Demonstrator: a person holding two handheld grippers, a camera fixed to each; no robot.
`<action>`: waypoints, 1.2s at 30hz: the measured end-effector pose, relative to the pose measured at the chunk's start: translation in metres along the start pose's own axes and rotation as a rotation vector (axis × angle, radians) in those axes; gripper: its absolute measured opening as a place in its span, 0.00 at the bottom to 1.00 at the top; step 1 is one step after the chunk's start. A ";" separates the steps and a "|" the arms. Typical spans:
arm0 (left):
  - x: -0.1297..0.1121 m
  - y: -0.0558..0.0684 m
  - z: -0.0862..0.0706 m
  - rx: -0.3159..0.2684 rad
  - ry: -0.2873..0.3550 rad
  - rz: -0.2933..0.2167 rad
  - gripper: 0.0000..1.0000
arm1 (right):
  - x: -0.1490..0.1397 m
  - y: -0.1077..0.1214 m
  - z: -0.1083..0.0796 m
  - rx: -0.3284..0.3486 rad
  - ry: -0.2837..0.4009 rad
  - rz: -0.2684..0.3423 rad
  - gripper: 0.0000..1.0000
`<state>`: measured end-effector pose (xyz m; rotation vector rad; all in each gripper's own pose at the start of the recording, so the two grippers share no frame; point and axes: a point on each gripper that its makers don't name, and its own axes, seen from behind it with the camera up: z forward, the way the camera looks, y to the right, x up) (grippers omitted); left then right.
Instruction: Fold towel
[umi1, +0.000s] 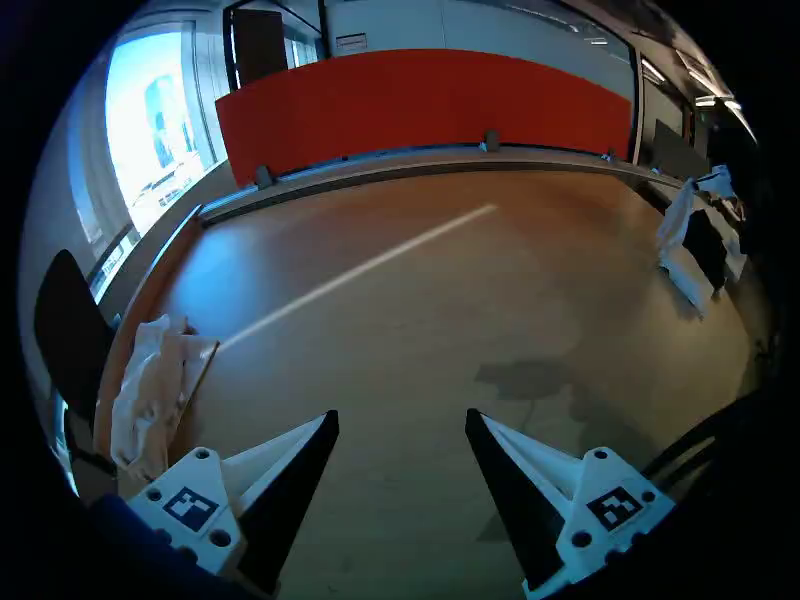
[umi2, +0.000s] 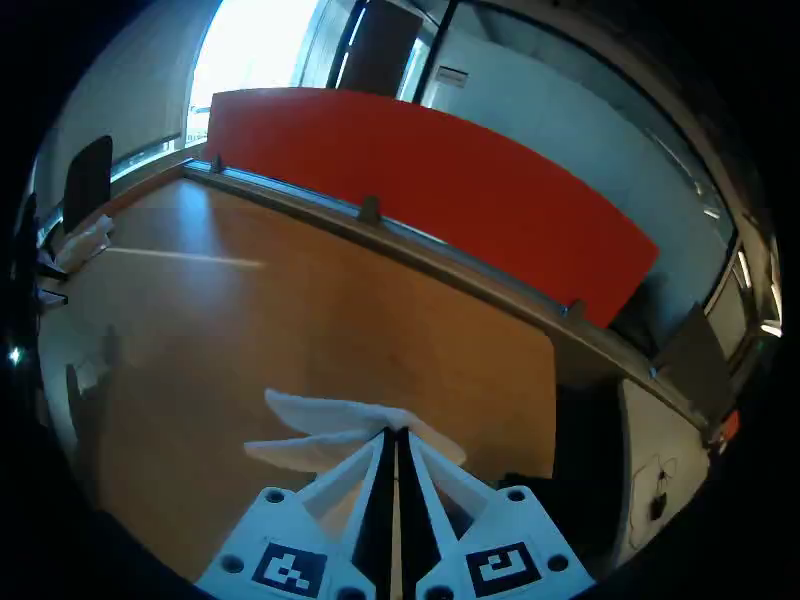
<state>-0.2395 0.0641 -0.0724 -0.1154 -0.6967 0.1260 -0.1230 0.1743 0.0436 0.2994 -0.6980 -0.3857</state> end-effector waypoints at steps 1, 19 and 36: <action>0.000 0.001 0.000 -0.001 0.000 0.001 0.94 | -0.006 0.001 -0.002 -0.003 -0.008 0.003 0.08; 0.002 0.005 0.000 -0.014 -0.002 0.027 0.94 | -0.106 0.001 -0.033 -0.043 -0.155 0.084 0.08; -0.003 0.002 -0.004 -0.011 -0.008 0.039 0.94 | -0.188 0.003 -0.030 -0.119 -0.327 0.205 0.09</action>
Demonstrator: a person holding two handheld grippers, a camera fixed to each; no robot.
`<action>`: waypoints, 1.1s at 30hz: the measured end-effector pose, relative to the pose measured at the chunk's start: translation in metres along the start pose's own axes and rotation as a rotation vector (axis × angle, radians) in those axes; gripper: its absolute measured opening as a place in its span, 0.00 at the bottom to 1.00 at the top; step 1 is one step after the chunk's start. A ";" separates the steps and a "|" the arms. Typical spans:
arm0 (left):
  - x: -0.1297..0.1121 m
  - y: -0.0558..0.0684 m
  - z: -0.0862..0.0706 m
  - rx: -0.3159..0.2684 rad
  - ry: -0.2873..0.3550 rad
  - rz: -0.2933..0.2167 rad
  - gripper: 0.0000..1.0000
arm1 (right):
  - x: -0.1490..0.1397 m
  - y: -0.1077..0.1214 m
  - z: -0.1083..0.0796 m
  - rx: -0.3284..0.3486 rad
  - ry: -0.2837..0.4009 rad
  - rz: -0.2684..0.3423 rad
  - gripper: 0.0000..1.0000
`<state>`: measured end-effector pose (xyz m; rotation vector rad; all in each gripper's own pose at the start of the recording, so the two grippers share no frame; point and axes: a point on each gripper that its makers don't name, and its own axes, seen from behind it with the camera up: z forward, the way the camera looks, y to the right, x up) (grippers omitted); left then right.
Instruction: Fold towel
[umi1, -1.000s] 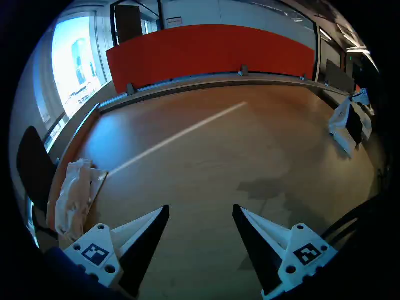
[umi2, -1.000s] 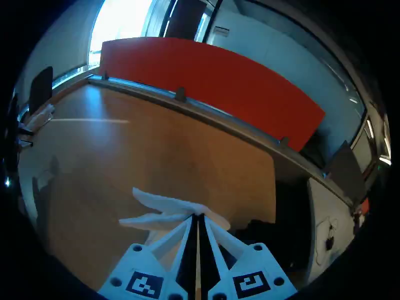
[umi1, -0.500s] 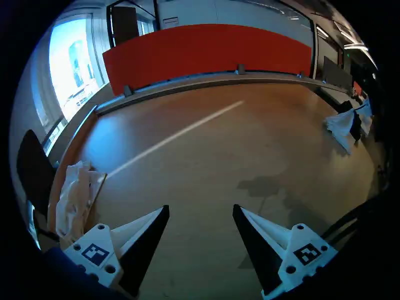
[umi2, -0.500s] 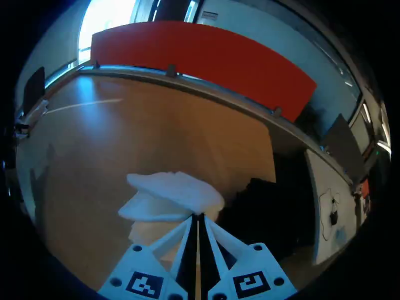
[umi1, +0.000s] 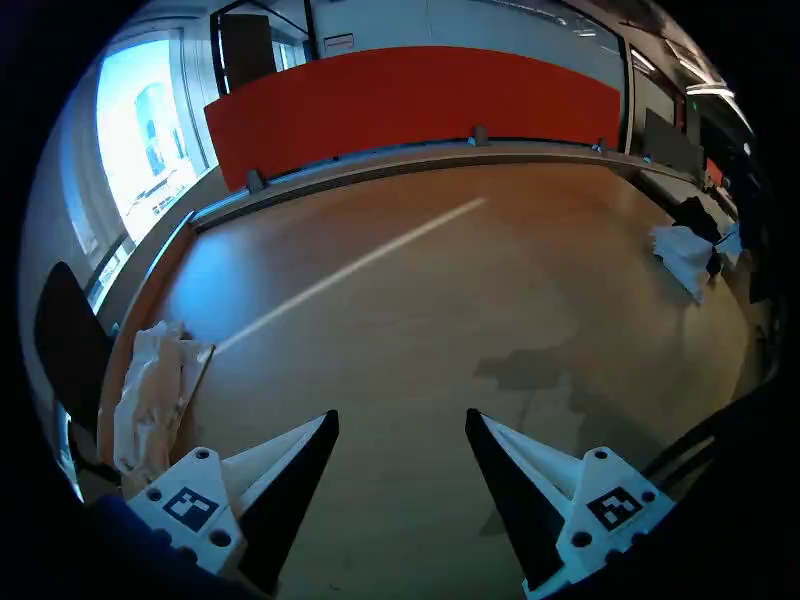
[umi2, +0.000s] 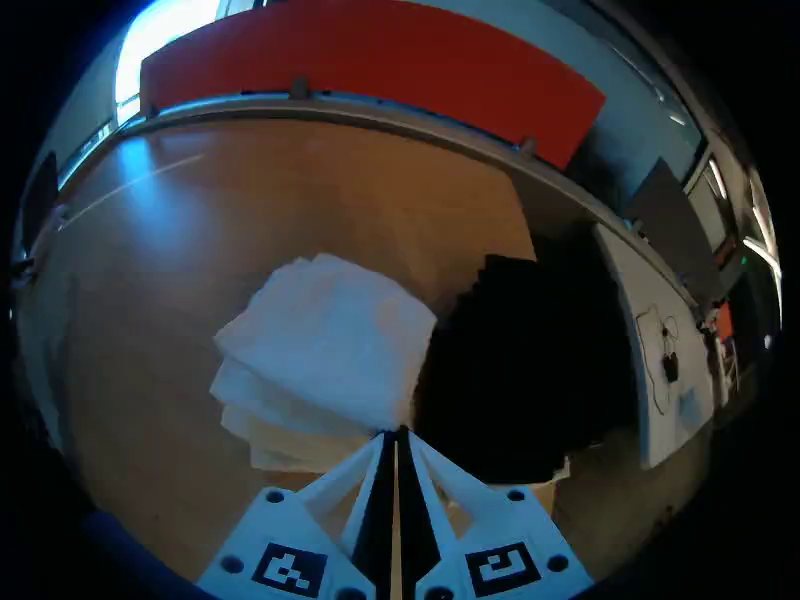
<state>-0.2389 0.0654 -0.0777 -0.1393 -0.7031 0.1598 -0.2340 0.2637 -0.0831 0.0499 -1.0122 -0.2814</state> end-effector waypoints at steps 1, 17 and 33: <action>0.000 0.000 0.000 0.000 0.000 0.001 0.94 | -0.001 0.000 0.001 -0.002 -0.002 0.002 0.09; 0.000 -0.002 -0.001 0.000 0.001 0.001 0.94 | -0.012 0.008 -0.002 -0.069 -0.032 -0.012 0.68; 0.002 -0.005 0.000 -0.002 0.004 0.001 0.94 | -0.014 0.016 -0.011 -0.112 -0.017 0.001 0.83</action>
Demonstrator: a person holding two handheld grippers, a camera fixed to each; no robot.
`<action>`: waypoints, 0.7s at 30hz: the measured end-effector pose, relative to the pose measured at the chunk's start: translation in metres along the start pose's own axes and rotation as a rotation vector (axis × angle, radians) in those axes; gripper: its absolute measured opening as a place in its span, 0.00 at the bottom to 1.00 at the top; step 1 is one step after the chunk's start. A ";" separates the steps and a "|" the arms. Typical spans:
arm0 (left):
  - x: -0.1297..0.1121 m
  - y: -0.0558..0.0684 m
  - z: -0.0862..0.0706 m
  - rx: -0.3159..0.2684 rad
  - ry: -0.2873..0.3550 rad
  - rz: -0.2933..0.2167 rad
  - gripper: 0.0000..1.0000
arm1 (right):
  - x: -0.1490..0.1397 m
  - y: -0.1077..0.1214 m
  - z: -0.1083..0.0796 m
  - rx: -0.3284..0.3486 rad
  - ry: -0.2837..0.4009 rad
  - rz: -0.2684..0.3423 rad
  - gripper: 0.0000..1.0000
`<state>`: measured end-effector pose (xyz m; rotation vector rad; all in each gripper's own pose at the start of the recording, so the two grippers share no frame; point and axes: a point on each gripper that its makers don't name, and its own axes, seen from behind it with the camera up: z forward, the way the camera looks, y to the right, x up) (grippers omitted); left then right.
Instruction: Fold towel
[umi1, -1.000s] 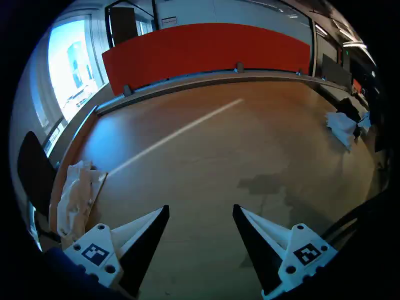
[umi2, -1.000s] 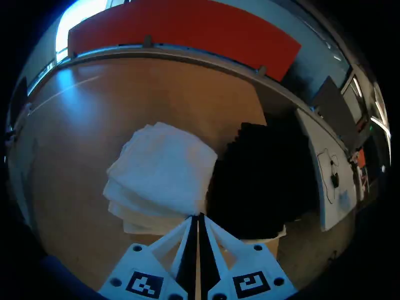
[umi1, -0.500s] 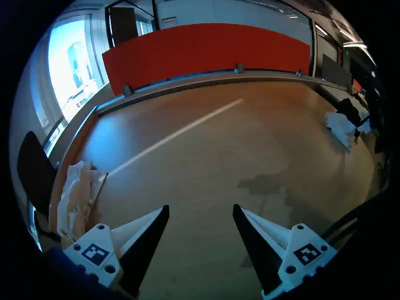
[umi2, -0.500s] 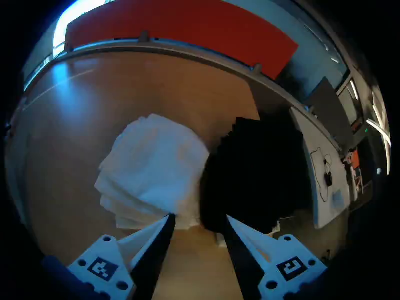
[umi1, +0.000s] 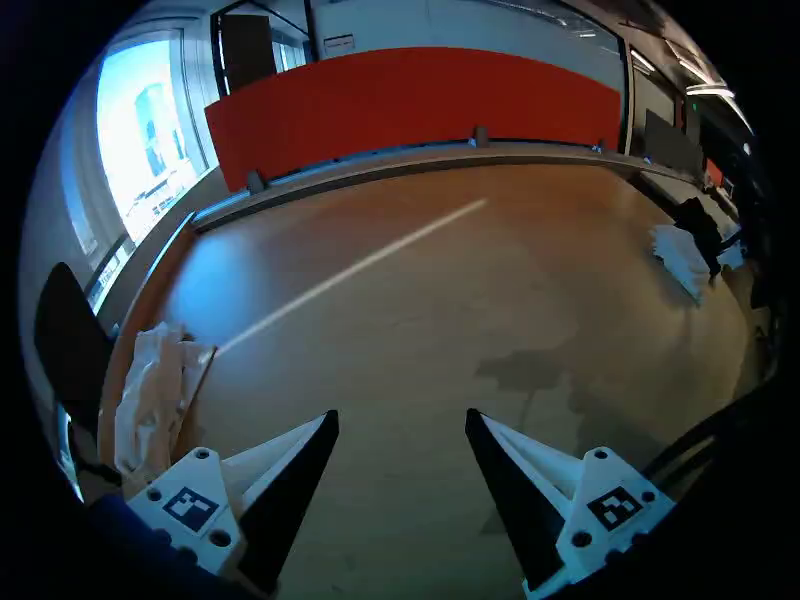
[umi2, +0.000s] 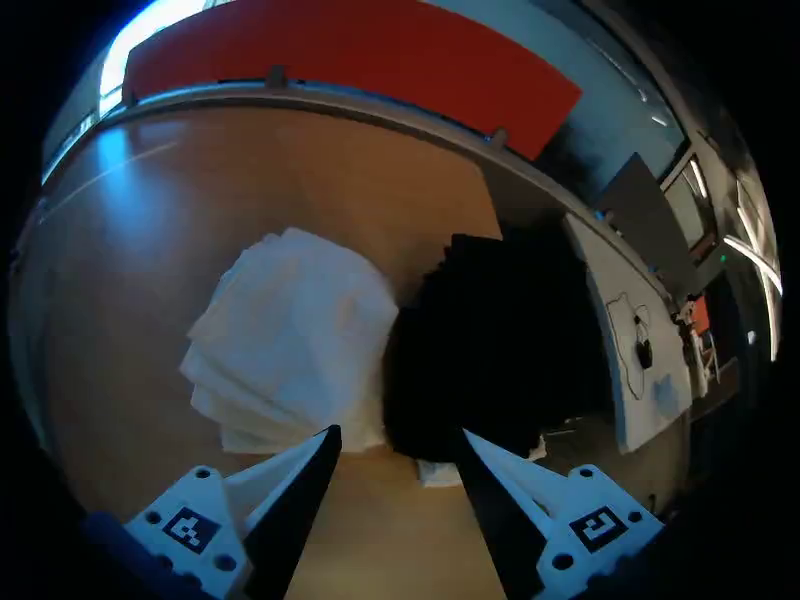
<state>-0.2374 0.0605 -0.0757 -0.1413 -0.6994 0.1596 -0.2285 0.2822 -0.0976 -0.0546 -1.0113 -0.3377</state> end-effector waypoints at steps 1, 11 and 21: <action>0.000 0.000 0.000 -0.001 0.001 0.001 0.94 | 0.001 -0.001 0.000 0.002 0.004 0.000 0.83; 0.001 -0.001 -0.002 0.000 0.005 -0.002 0.94 | 0.013 -0.015 -0.002 0.028 0.033 -0.009 0.83; -0.005 -0.005 -0.006 0.009 0.004 -0.012 0.94 | 0.027 -0.038 0.001 0.072 0.064 -0.007 0.83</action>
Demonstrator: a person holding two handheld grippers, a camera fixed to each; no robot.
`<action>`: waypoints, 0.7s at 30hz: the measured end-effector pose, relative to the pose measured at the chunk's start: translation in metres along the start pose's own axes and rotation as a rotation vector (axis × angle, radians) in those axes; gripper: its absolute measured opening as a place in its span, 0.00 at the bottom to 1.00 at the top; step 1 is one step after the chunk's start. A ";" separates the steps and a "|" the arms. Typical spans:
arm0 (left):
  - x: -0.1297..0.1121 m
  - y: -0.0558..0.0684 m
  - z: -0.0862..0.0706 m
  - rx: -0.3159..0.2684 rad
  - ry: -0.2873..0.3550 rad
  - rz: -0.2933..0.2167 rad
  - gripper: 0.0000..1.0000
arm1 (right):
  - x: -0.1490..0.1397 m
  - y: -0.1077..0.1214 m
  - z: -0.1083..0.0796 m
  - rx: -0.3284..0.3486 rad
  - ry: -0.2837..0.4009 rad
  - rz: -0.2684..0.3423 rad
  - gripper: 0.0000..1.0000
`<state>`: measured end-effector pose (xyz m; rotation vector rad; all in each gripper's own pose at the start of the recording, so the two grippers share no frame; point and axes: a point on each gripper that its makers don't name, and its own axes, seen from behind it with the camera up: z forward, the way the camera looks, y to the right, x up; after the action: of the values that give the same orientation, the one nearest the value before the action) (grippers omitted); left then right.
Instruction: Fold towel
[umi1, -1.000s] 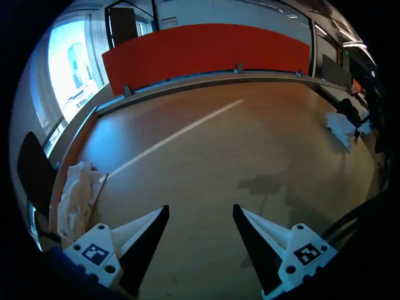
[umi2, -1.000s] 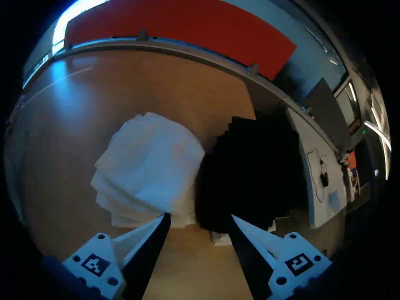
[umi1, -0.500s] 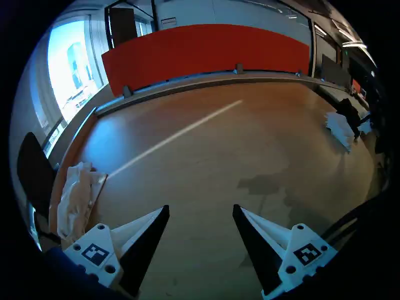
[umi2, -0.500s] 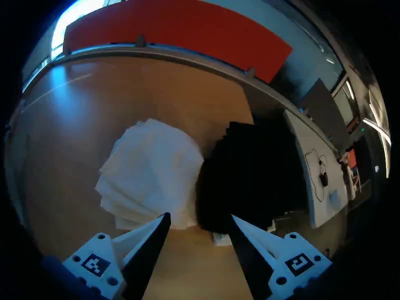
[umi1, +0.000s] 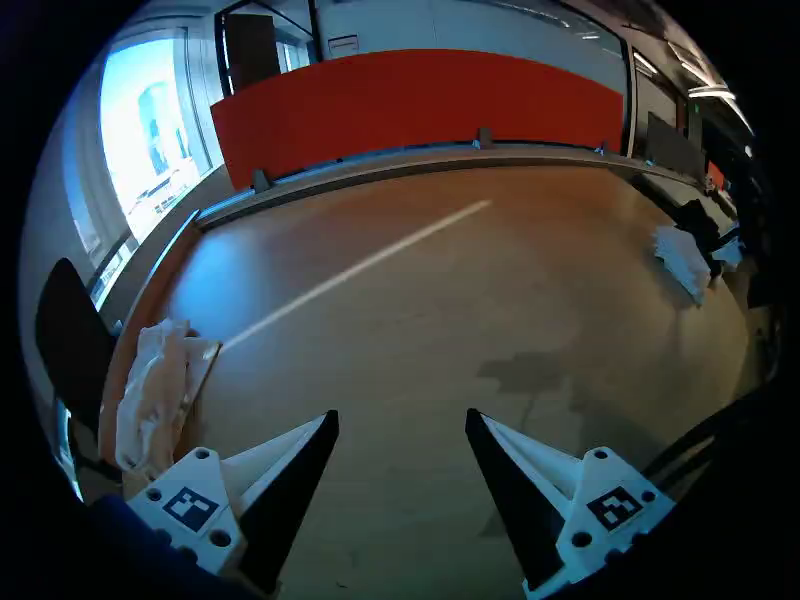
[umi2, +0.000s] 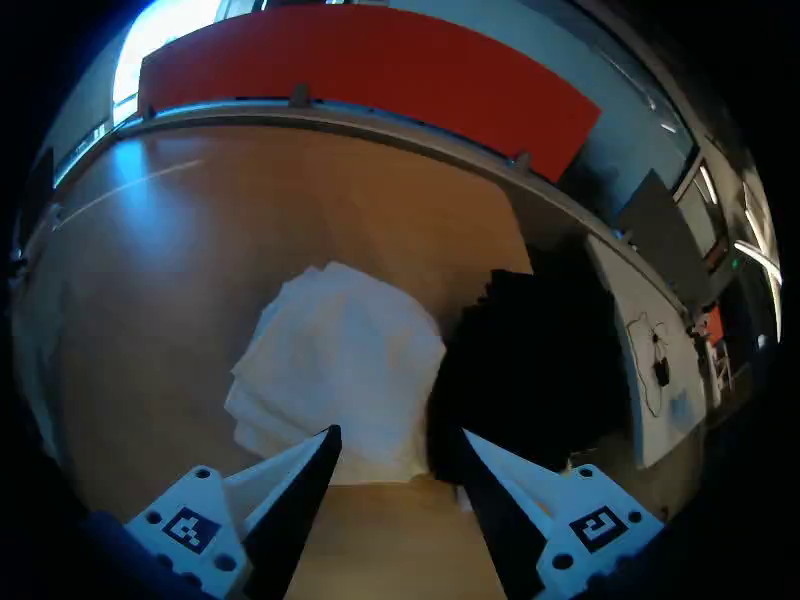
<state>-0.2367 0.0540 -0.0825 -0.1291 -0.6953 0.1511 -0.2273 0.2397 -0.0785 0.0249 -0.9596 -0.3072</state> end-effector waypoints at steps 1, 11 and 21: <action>0.000 0.000 0.000 0.001 0.000 -0.002 0.94 | 0.002 -0.004 0.001 0.007 0.004 -0.002 0.83; -0.004 -0.006 -0.004 0.011 0.001 -0.012 0.94 | 0.020 -0.048 0.009 0.084 0.038 -0.019 0.83; -0.009 -0.013 -0.006 0.024 -0.003 -0.026 0.94 | 0.035 -0.087 0.018 0.152 0.054 -0.039 0.83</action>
<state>-0.2384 0.0396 -0.0907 -0.0965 -0.6977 0.1347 -0.2444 0.1488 -0.0537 0.1900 -0.9278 -0.2680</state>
